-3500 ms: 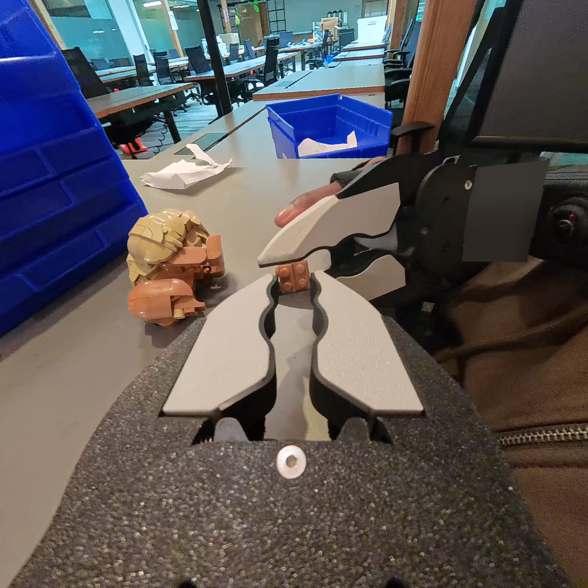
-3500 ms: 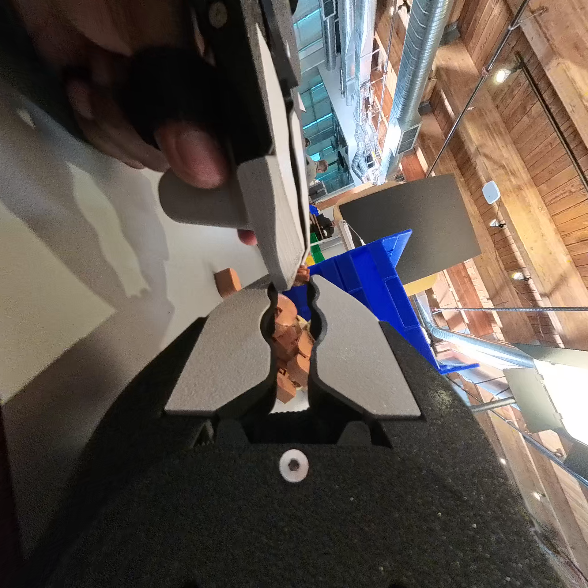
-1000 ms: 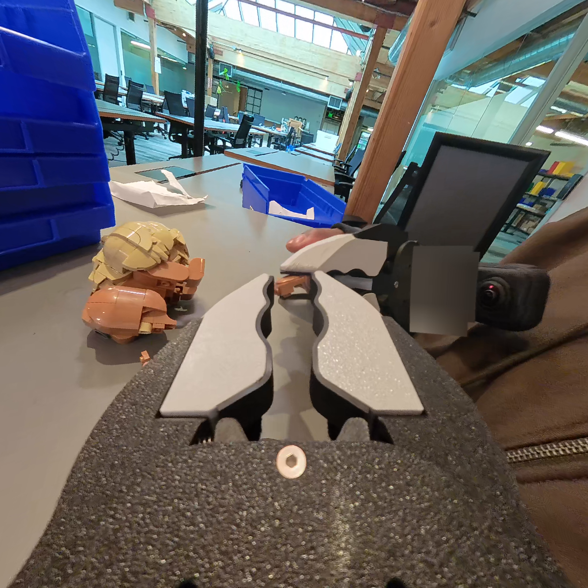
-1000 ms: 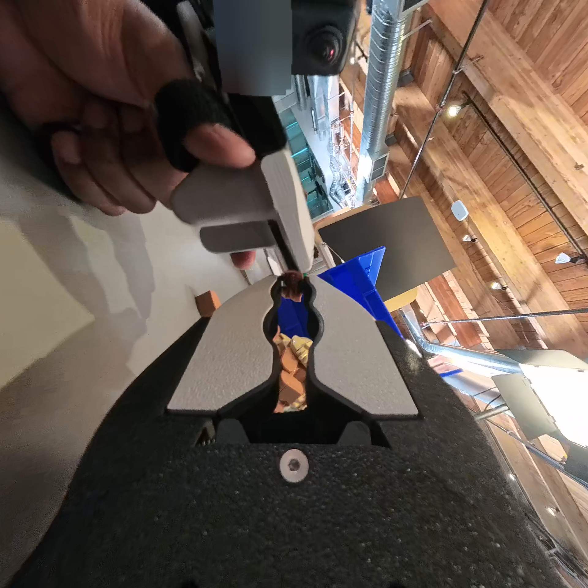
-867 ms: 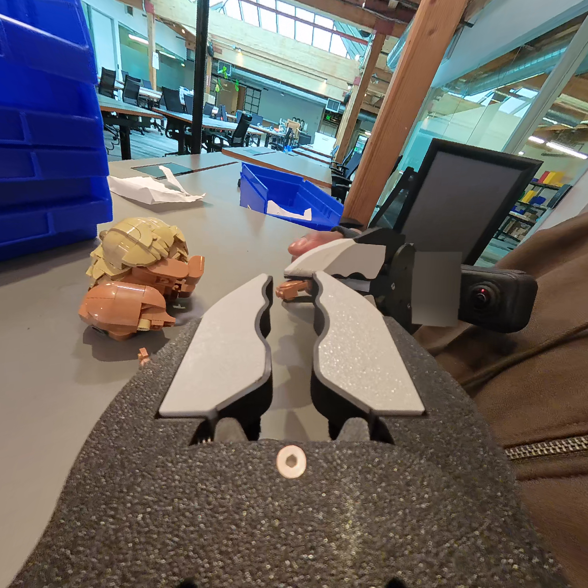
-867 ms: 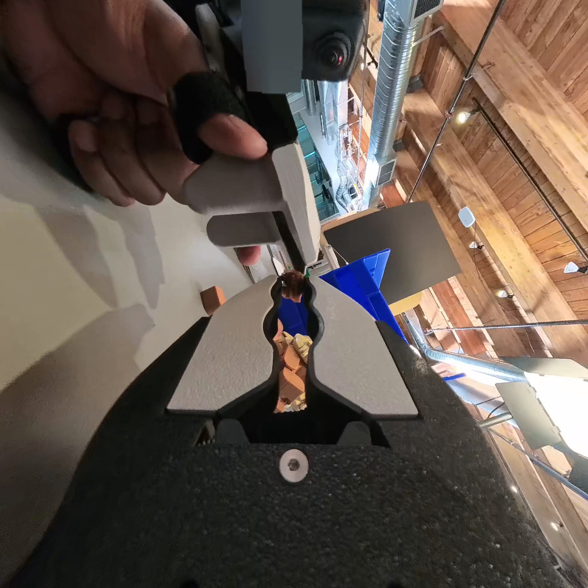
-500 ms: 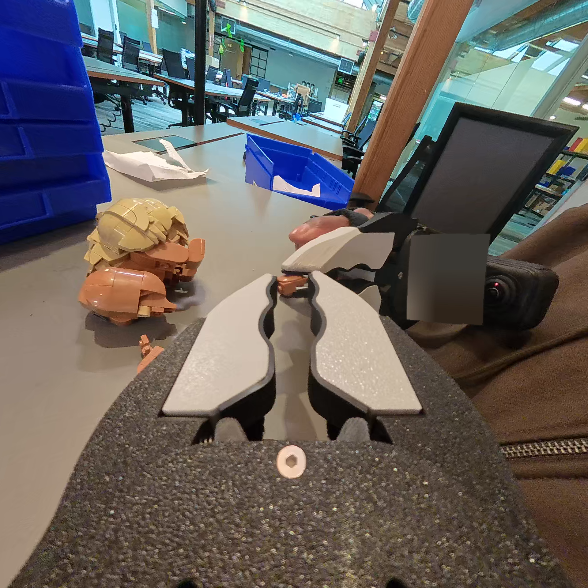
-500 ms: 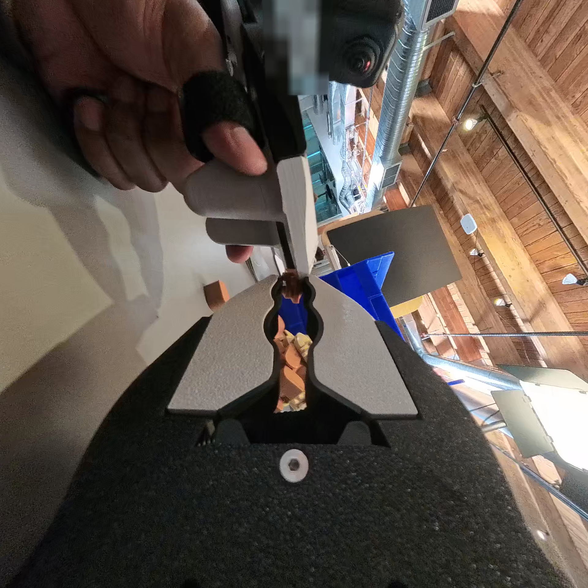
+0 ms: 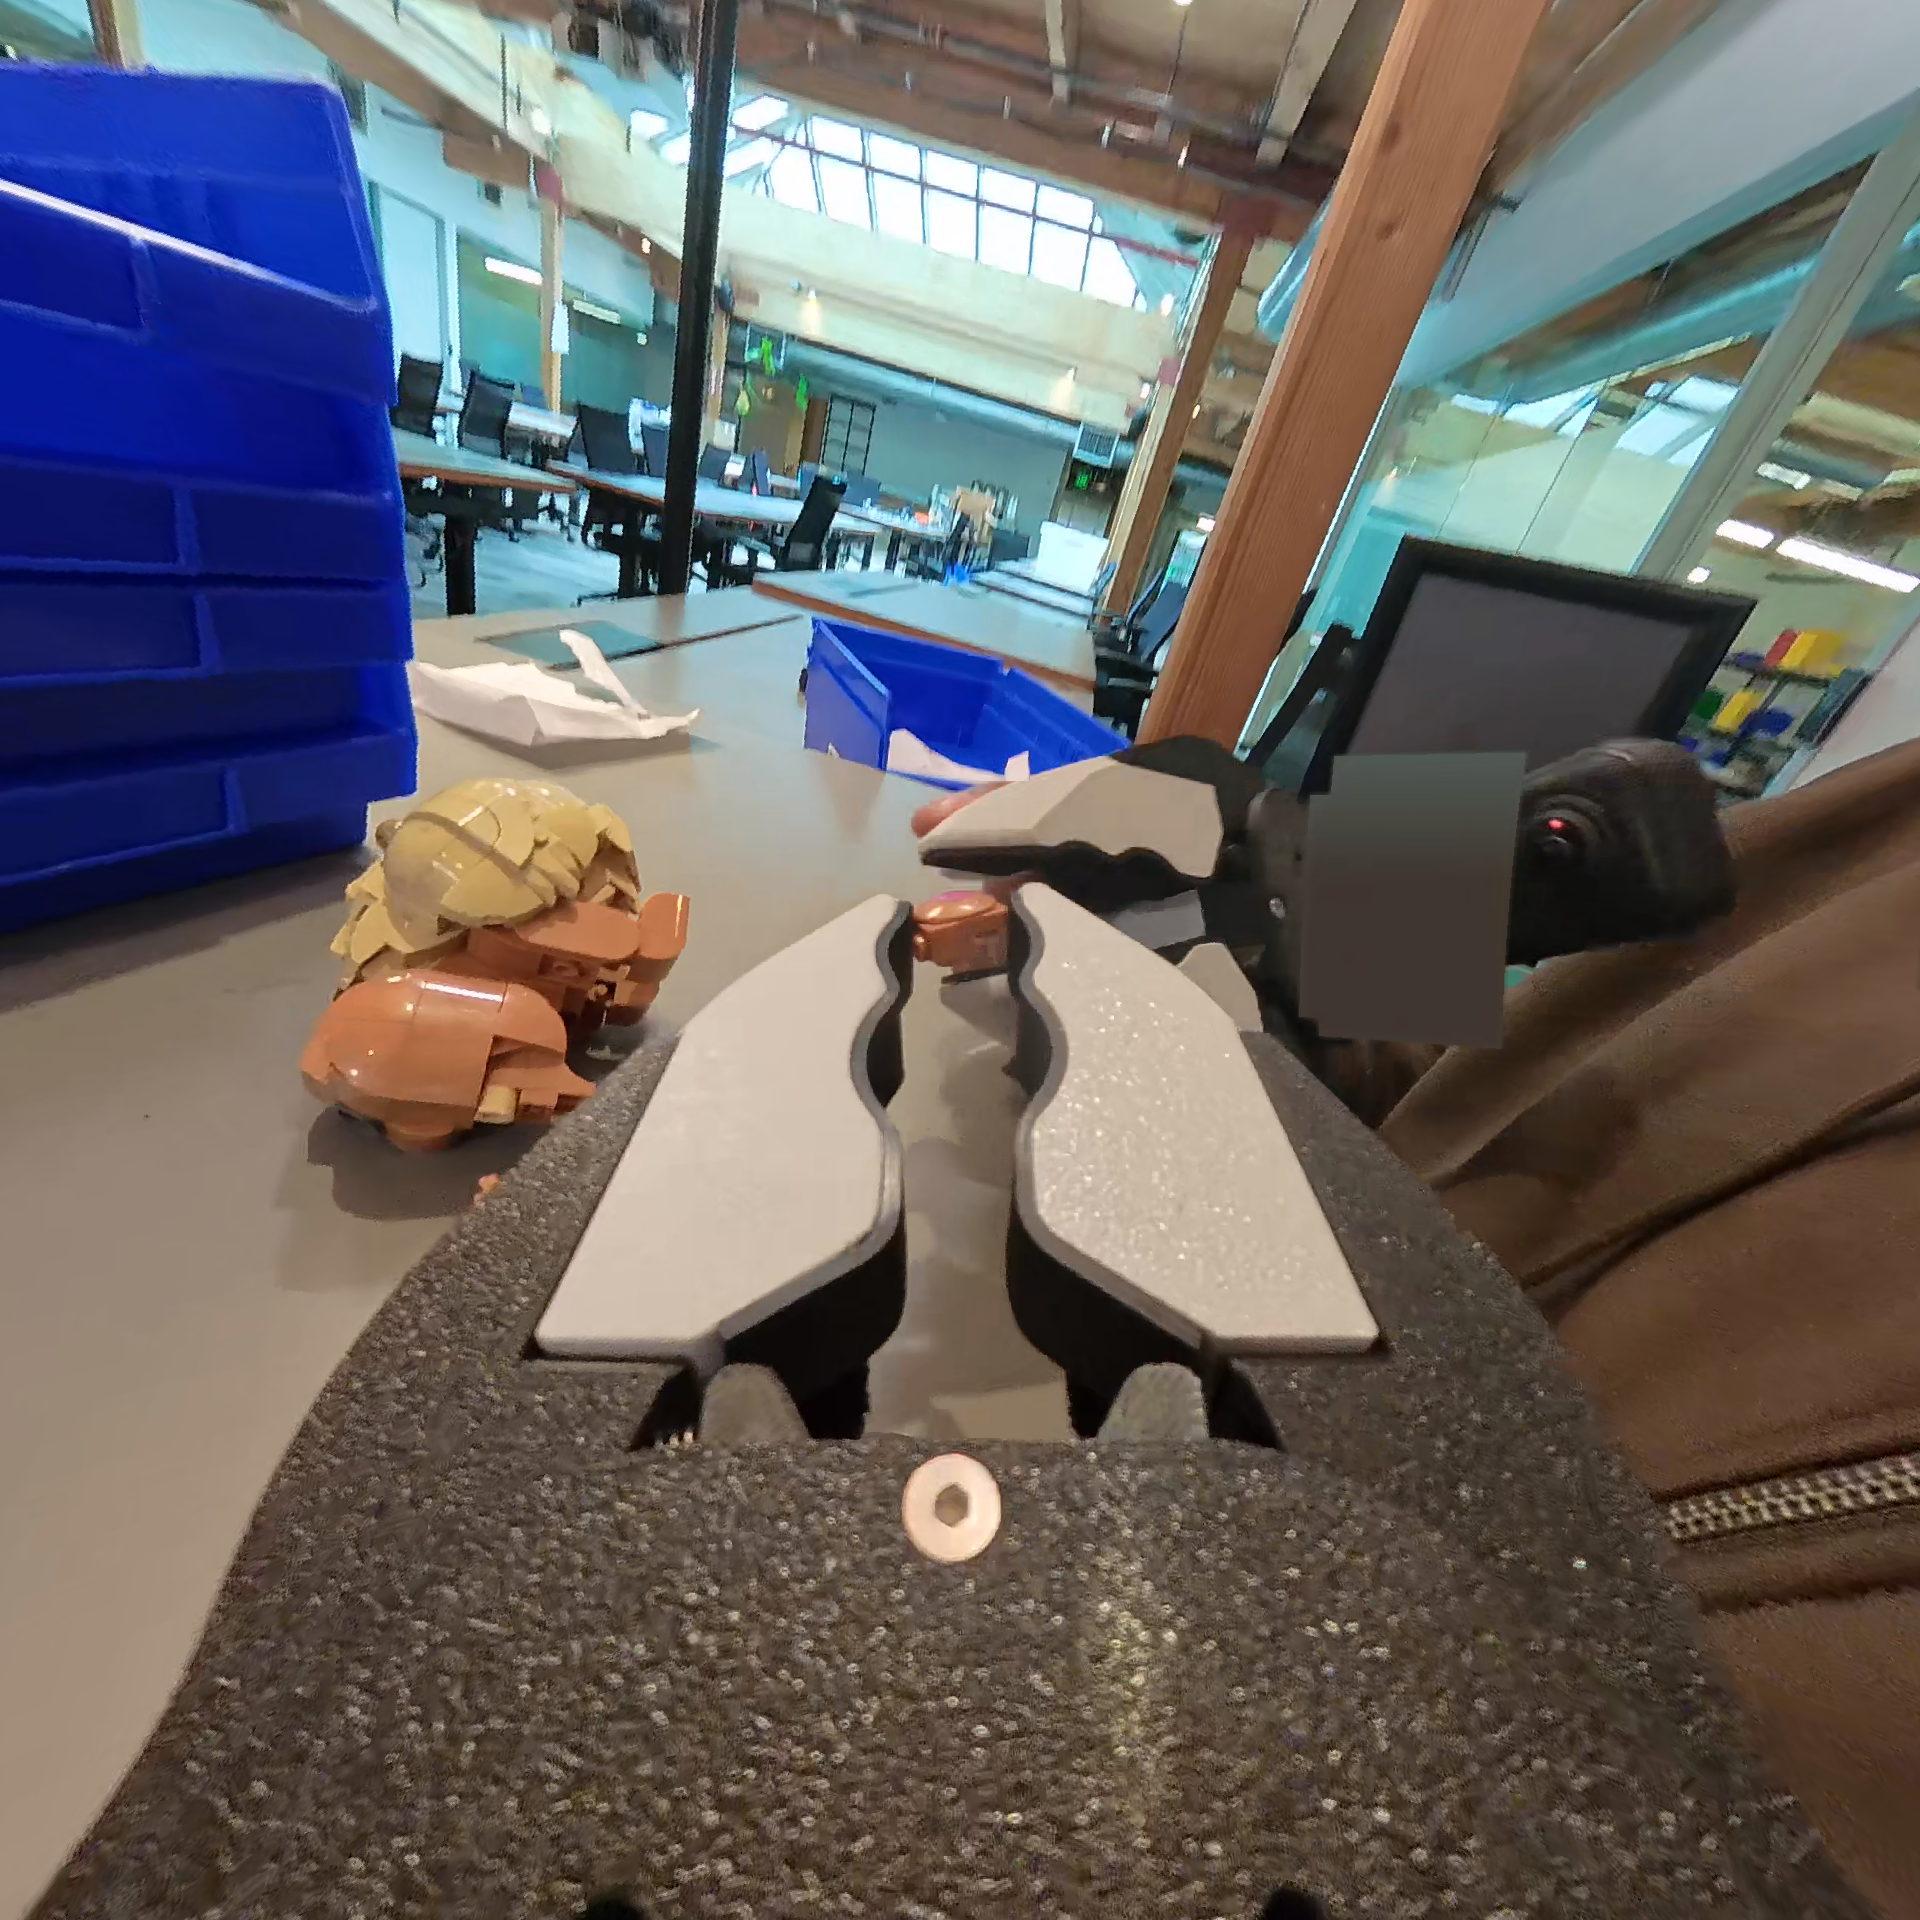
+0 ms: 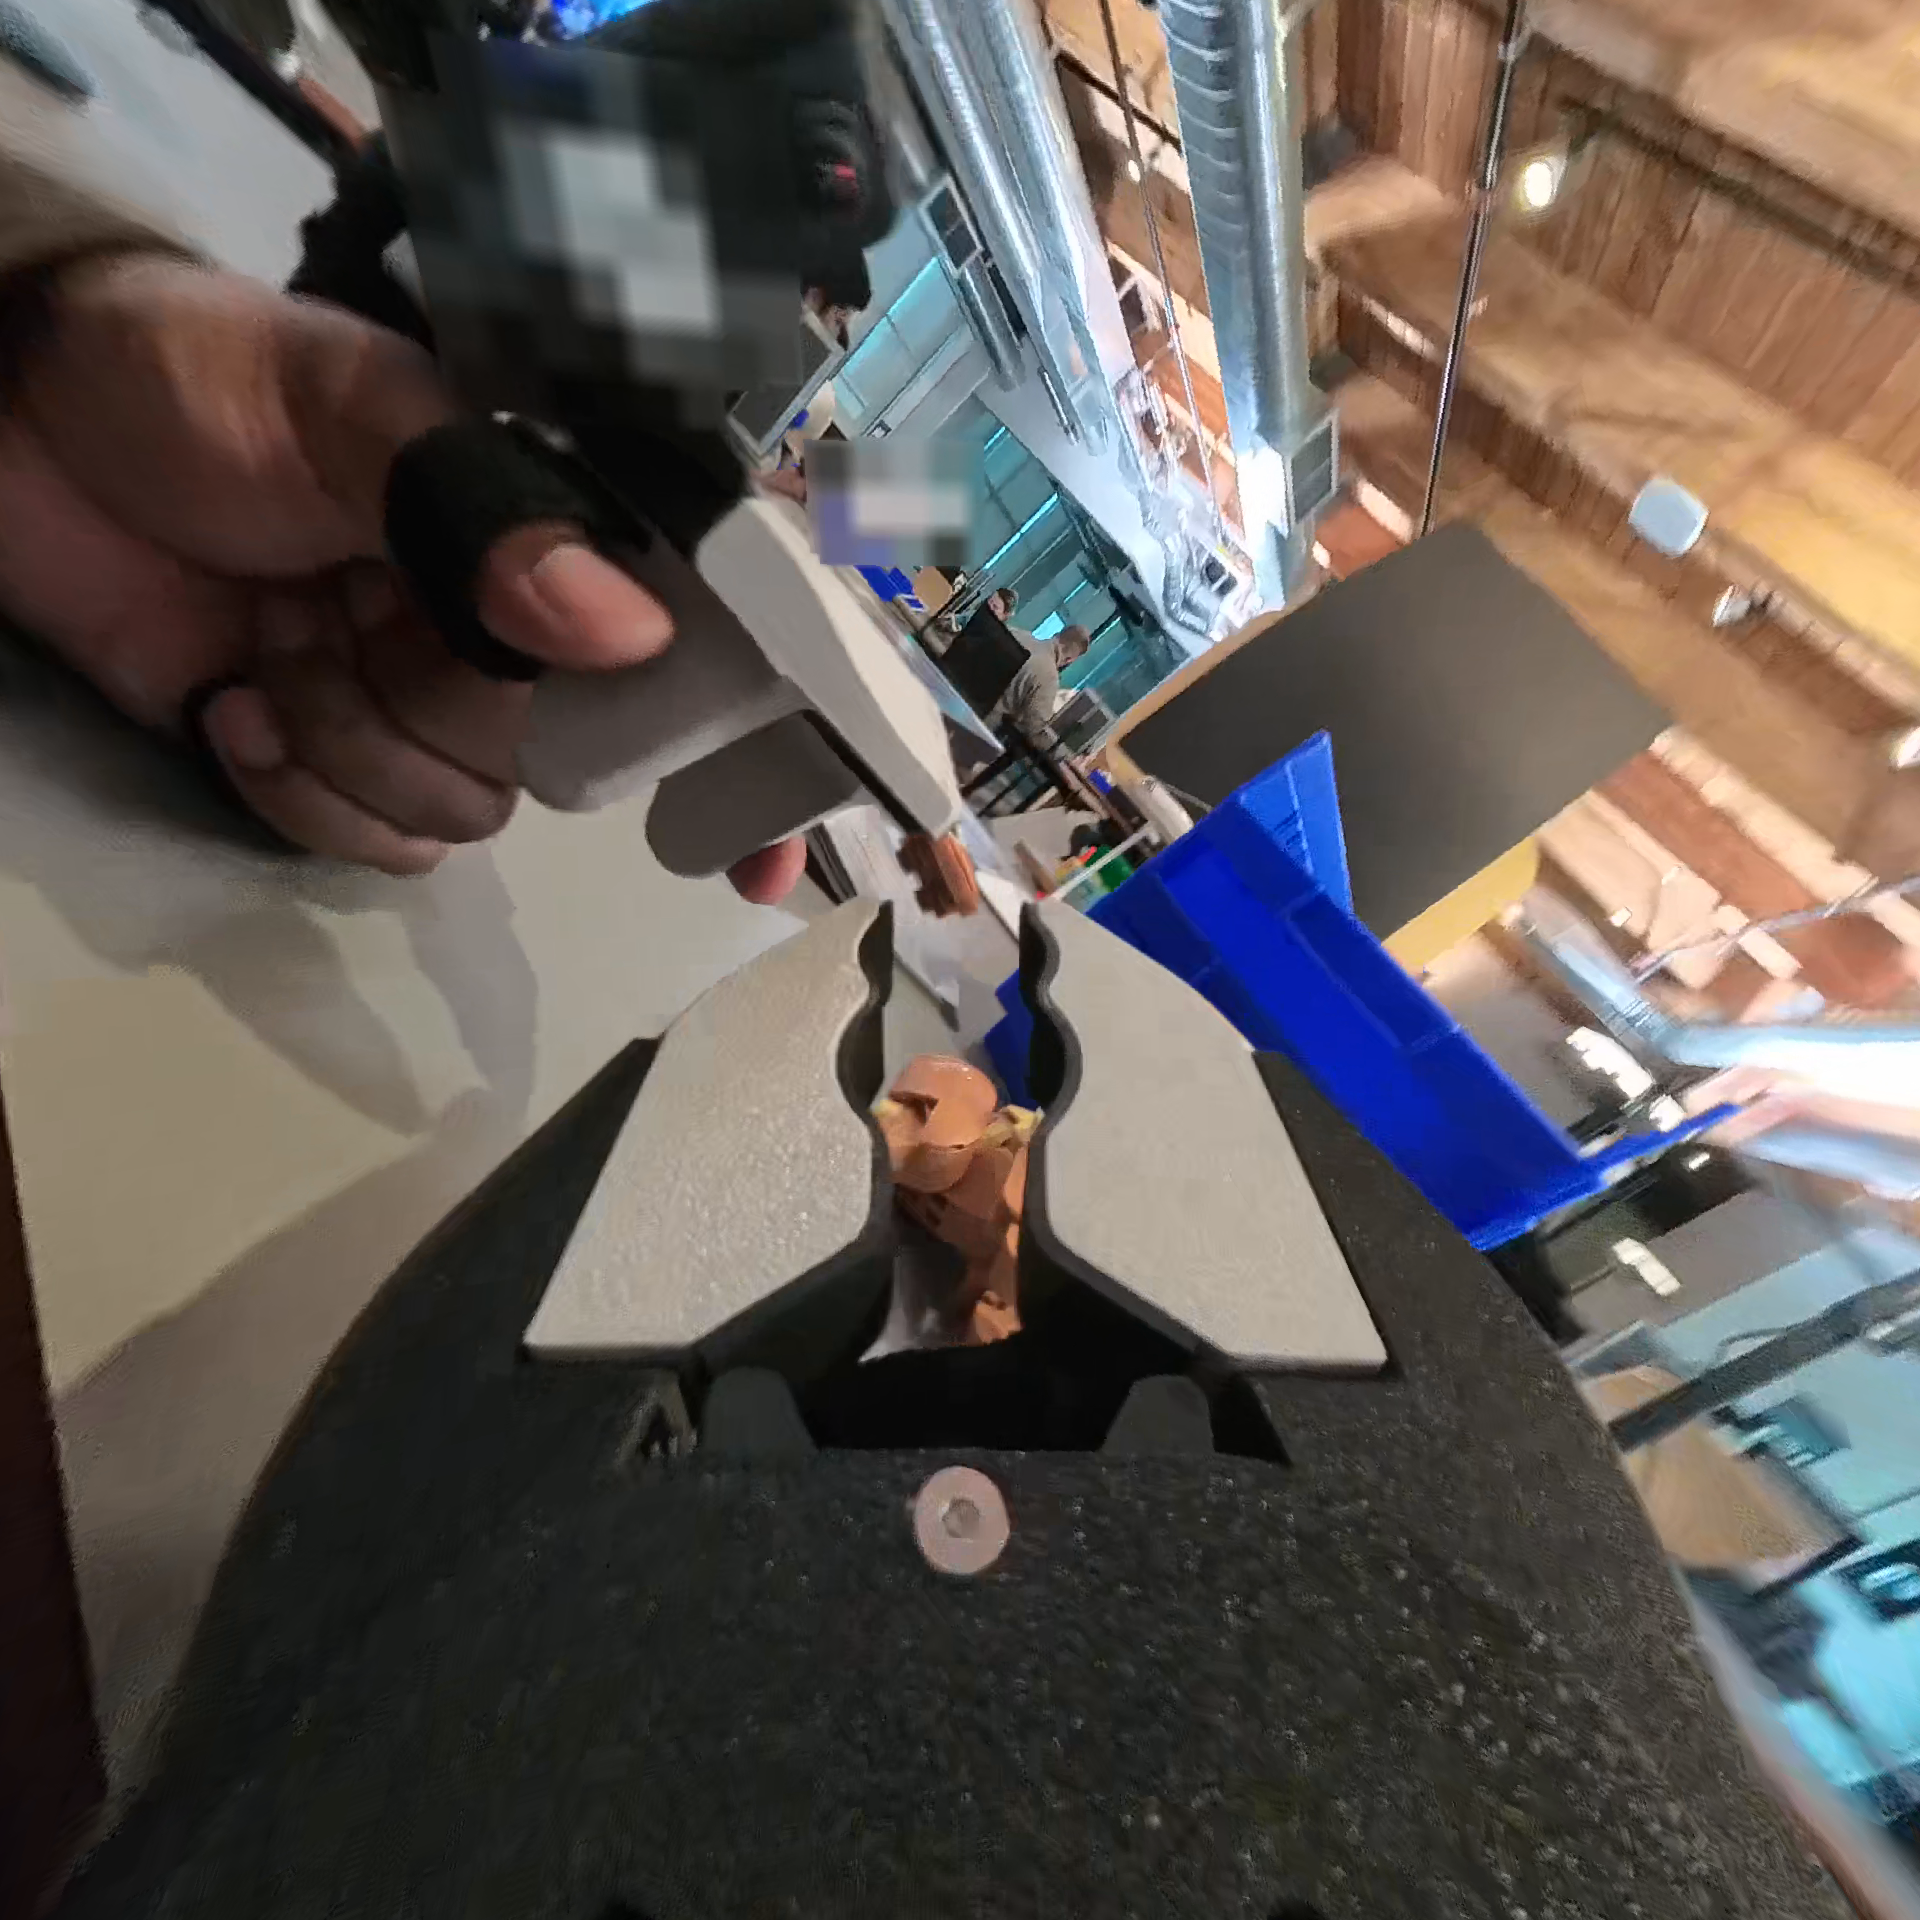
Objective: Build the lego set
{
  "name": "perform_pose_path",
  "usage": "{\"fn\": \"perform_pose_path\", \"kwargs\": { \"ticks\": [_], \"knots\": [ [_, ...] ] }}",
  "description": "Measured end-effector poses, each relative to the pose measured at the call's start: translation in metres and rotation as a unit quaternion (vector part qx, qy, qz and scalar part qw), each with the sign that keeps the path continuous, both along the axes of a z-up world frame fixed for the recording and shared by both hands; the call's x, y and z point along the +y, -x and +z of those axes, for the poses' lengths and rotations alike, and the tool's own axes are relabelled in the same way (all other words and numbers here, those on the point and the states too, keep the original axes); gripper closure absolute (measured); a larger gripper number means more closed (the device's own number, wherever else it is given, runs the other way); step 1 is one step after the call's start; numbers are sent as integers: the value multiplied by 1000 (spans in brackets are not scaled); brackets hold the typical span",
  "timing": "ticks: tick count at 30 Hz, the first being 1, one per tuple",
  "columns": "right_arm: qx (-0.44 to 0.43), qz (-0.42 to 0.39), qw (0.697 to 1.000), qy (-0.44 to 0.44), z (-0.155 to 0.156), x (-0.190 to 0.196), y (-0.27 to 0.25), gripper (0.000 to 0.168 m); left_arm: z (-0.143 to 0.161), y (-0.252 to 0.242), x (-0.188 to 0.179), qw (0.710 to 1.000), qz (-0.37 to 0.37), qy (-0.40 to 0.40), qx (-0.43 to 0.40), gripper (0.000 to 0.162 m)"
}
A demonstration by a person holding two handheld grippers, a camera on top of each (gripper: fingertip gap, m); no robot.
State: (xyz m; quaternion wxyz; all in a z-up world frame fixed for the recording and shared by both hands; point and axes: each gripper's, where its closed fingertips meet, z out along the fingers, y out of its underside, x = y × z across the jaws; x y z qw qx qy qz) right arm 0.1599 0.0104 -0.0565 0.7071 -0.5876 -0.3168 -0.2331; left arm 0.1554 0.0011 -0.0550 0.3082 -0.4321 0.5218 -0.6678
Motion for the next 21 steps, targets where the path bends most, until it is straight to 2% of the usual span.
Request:
{"fn": "perform_pose_path", "kwargs": {
  "ticks": [4, 8, 14, 21],
  "knots": [
    [106, 1, 994, 5, 9, -1, -2, 143, 15, 3, 0, 998, 2, 40, -50, 145],
    [143, -13, 990, 9, 7, 4, 2, 143, 24, 4, -1, 994, 2, 80, -80, 145],
    [162, -19, 986, -27, 16, 2, 4, 150, 21, 1, -7, 995, 2, 69, -76, 146],
    [142, -20, 989, -22, 14, 2, 1, 154, 20, 0, -8, 994, -11, 80, -67, 145]
  ]
}}
